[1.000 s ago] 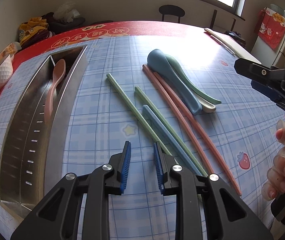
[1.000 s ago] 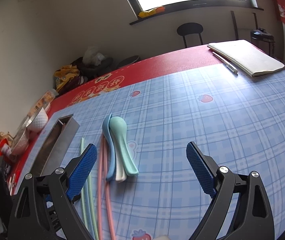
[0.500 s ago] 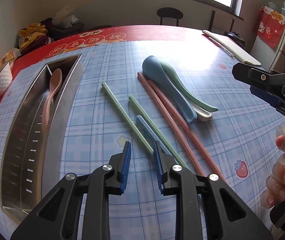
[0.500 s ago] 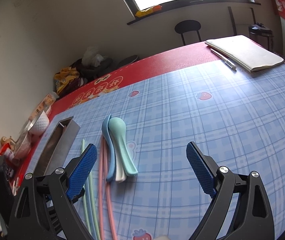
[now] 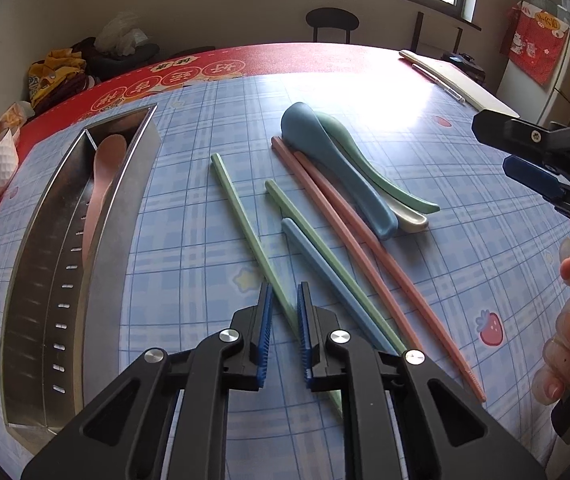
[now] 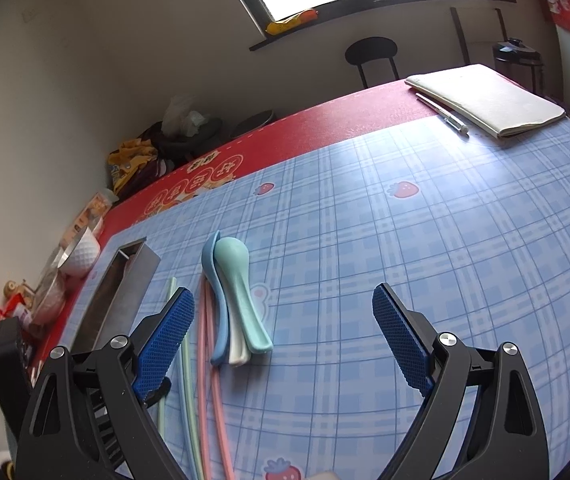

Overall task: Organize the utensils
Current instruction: 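Close the left tool on the green chopstick, then lift the green chopstick with the left tool while the right tool grasps the blue spoon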

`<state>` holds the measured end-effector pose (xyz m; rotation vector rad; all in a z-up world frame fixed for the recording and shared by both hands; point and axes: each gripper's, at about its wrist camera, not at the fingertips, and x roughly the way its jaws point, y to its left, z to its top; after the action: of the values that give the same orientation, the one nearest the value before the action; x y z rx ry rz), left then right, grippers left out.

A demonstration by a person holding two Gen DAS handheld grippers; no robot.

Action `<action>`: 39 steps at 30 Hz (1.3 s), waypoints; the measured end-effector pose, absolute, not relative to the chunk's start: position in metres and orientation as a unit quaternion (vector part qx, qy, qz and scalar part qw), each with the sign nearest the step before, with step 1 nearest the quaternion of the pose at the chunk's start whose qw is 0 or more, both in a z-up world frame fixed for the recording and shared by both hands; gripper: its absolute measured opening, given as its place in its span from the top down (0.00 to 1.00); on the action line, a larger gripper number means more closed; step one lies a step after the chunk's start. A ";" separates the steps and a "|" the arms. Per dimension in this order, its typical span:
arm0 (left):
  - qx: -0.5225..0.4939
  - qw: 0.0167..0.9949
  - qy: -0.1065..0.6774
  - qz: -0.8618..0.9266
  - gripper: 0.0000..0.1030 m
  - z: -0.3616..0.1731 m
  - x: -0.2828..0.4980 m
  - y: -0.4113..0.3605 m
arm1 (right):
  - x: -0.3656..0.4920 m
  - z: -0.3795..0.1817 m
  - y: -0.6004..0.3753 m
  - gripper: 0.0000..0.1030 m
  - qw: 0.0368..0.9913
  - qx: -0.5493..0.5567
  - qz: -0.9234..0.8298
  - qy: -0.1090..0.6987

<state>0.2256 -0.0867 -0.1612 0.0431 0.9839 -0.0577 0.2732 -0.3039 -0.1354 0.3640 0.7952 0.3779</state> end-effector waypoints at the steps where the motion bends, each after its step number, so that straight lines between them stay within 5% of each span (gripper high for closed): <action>1: 0.021 0.879 0.476 -0.030 0.88 -0.161 0.222 -0.084 | 0.273 -0.135 -0.304 0.15 0.889 0.175 0.182 0.383; 39: 0.019 0.890 0.453 -0.048 0.93 -0.165 0.249 -0.073 | 0.275 -0.143 -0.303 0.15 0.881 0.183 0.193 0.392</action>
<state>0.2493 -0.0728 -0.1654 0.0402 0.9414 -0.0998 0.2753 -0.3026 -0.1426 0.3818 0.8166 0.4022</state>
